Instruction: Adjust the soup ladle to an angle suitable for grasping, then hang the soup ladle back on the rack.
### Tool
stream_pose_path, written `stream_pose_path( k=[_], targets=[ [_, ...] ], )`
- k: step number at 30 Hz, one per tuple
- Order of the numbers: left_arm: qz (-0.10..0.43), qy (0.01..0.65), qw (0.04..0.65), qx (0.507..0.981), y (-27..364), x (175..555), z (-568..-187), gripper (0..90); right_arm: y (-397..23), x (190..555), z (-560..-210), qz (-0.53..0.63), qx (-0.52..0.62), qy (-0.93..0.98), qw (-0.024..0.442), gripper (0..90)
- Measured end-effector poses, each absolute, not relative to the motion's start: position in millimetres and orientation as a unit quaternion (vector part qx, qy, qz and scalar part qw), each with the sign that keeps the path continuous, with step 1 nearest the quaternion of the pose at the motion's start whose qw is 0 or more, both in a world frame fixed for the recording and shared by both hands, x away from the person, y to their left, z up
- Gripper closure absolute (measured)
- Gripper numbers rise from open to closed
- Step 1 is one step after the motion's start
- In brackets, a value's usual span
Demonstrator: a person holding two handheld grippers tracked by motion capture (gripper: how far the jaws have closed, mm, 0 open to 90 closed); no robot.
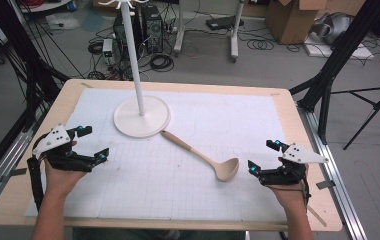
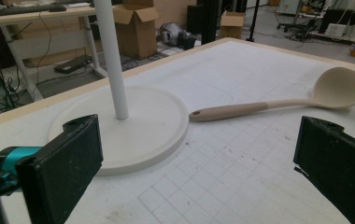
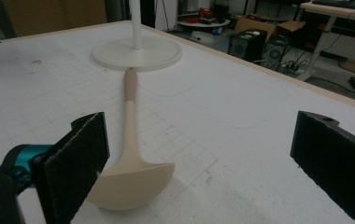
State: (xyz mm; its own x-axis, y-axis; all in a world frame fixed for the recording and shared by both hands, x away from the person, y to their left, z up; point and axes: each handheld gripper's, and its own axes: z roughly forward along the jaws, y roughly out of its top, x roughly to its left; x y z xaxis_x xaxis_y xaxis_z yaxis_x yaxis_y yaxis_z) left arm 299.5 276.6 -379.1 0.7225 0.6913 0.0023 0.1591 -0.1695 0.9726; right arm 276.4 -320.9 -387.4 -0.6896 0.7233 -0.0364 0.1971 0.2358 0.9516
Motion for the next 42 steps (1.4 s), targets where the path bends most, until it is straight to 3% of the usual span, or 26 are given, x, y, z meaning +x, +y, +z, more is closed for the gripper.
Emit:
stream_pose_path(
  k=[42],
  targets=[
    [0.227, 0.297, 0.573, 0.729, 281.2, 299.5, -385.2, 1.7, -319.1, 282.3, -394.2, 0.519, 0.320, 0.761, 0.223, 3.2]
  ],
)
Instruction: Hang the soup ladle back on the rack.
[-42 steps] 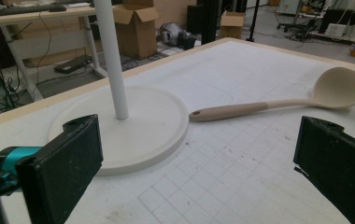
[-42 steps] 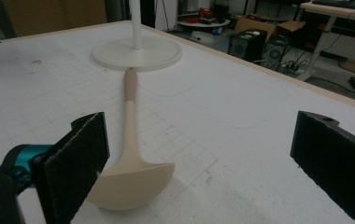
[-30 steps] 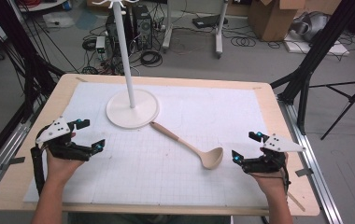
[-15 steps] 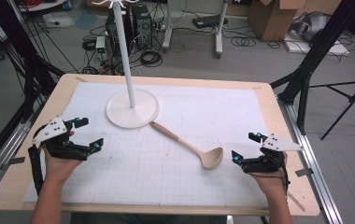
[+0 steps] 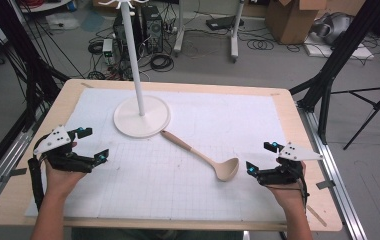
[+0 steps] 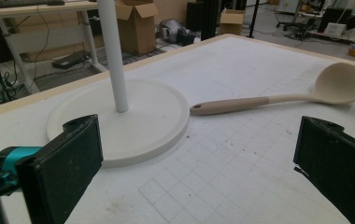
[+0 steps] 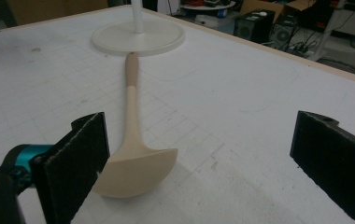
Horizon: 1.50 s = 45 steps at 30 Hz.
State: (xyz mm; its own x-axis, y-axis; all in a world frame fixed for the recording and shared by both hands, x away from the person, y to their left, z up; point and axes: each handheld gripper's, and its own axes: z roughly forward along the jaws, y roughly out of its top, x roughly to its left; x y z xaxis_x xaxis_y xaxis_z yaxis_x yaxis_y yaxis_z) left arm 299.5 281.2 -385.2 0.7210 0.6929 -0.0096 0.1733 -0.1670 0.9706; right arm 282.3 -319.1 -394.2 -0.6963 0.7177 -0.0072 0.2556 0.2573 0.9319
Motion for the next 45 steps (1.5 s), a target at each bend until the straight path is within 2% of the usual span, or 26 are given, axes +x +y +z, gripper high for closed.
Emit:
stream_pose_path(
  k=[12, 21, 35, 45],
  targets=[
    [0.227, 0.303, 0.568, 0.731, 285.8, 299.1, -384.7, 1.6, -300.4, 291.6, -372.0, 0.518, 0.307, 0.768, 0.217, 3.2],
    [0.231, 0.303, 0.573, 0.726, 290.0, 296.5, -381.0, 1.7, -254.4, 327.0, -347.9, 0.472, 0.271, 0.817, 0.190, 3.3],
    [0.233, 0.307, 0.569, 0.727, 289.9, 297.4, -381.3, 1.7, -189.9, 380.3, -344.2, 0.416, 0.253, 0.863, 0.136, 3.2],
    [0.235, 0.311, 0.569, 0.724, 293.2, 297.1, -381.3, 1.7, -148.5, 400.6, -357.6, 0.362, 0.238, 0.895, 0.108, 3.2]
  ],
)
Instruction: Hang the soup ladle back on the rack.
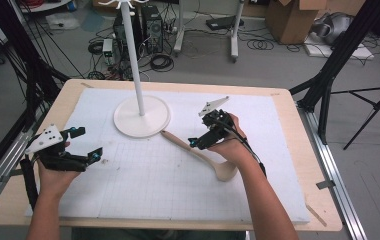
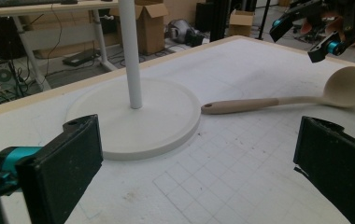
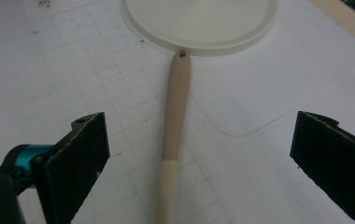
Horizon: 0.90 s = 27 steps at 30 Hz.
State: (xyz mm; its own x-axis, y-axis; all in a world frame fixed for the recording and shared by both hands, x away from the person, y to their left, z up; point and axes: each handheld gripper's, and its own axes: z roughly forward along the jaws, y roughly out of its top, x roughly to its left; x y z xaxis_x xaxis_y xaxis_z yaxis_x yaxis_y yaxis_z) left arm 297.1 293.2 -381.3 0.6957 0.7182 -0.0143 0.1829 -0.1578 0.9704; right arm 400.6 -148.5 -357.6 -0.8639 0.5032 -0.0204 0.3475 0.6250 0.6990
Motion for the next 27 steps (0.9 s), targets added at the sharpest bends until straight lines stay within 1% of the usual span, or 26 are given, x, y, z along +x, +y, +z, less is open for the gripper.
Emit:
stream_pose_path(
  k=[3, 6, 11, 17, 18, 19, 20, 22, 23, 24, 27],
  targets=[
    [0.234, 0.313, 0.570, 0.723, 292.8, 297.5, -381.9, 1.7, -141.9, 405.9, -366.6, 0.347, 0.243, 0.901, 0.093, 3.3],
    [0.235, 0.313, 0.568, 0.724, 291.7, 297.9, -382.3, 1.7, -135.4, 414.2, -381.8, 0.308, 0.253, 0.914, 0.077, 4.6],
    [0.236, 0.312, 0.565, 0.726, 291.4, 298.3, -382.4, 1.7, -128.5, 418.0, -390.5, 0.292, 0.257, 0.919, 0.062, 4.7],
    [0.236, 0.314, 0.565, 0.726, 291.6, 298.3, -382.8, 1.7, -116.5, 423.9, -406.3, 0.255, 0.257, 0.931, 0.041, 6.8],
    [0.236, 0.315, 0.564, 0.726, 292.2, 298.2, -382.6, 1.7, -115.0, 424.4, -408.5, 0.249, 0.256, 0.933, 0.036, 8.6],
    [0.237, 0.314, 0.564, 0.726, 292.6, 298.4, -382.7, 1.7, -113.4, 424.6, -410.8, 0.243, 0.253, 0.936, 0.033, 12.7],
    [0.238, 0.316, 0.564, 0.725, 293.2, 298.5, -382.8, 1.7, -112.6, 424.5, -411.7, 0.239, 0.252, 0.937, 0.031, 15.0],
    [0.237, 0.318, 0.564, 0.724, 293.9, 298.4, -382.9, 1.7, -111.0, 424.9, -413.7, 0.232, 0.250, 0.940, 0.027, 17.6],
    [0.238, 0.317, 0.564, 0.724, 294.3, 298.5, -382.9, 1.7, -110.9, 425.0, -413.6, 0.232, 0.251, 0.939, 0.025, 21.5],
    [0.238, 0.317, 0.564, 0.725, 294.6, 298.6, -382.8, 1.7, -110.9, 425.0, -413.6, 0.232, 0.251, 0.939, 0.025, 21.5],
    [0.239, 0.318, 0.565, 0.723, 294.3, 298.0, -382.2, 1.7, -111.8, 425.9, -413.9, 0.228, 0.250, 0.941, 0.017, 28.4]
  ],
)
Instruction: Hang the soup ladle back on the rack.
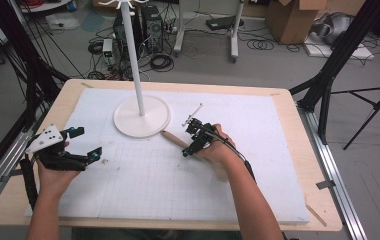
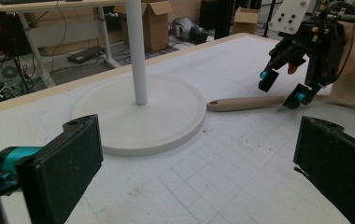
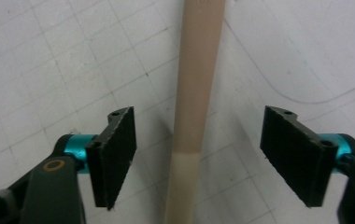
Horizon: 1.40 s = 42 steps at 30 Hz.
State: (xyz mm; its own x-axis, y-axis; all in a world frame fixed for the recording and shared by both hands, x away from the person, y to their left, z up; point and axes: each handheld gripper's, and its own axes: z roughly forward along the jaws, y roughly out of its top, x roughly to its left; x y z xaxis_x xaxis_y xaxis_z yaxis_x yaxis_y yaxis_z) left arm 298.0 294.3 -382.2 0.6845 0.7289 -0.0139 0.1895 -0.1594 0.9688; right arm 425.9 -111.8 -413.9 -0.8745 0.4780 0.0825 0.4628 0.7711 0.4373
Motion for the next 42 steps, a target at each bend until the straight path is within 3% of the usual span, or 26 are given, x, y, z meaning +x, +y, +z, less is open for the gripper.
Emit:
stream_pose_path(
  k=[1, 10, 30, 36, 42],
  targets=[
    [0.239, 0.317, 0.565, 0.723, 294.2, 297.9, -382.2, 1.7, -112.9, 426.9, -414.8, 0.223, 0.250, 0.942, 0.006, 35.9],
    [0.239, 0.319, 0.563, 0.724, 293.5, 298.5, -382.8, 1.7, -117.2, 429.5, -413.5, 0.217, 0.259, 0.941, -0.005, 50.8],
    [0.241, 0.319, 0.563, 0.723, 294.5, 297.8, -381.5, 1.7, -98.3, 428.3, -409.5, 0.149, 0.243, 0.958, 0.029, 57.4],
    [0.241, 0.317, 0.560, 0.727, 293.9, 298.3, -381.9, 1.7, -95.6, 426.4, -408.5, 0.147, 0.232, 0.961, 0.022, 71.0],
    [0.241, 0.319, 0.559, 0.727, 294.5, 297.9, -381.8, 1.7, -96.5, 426.6, -408.4, 0.151, 0.236, 0.960, 0.015, 72.8]
  ],
)
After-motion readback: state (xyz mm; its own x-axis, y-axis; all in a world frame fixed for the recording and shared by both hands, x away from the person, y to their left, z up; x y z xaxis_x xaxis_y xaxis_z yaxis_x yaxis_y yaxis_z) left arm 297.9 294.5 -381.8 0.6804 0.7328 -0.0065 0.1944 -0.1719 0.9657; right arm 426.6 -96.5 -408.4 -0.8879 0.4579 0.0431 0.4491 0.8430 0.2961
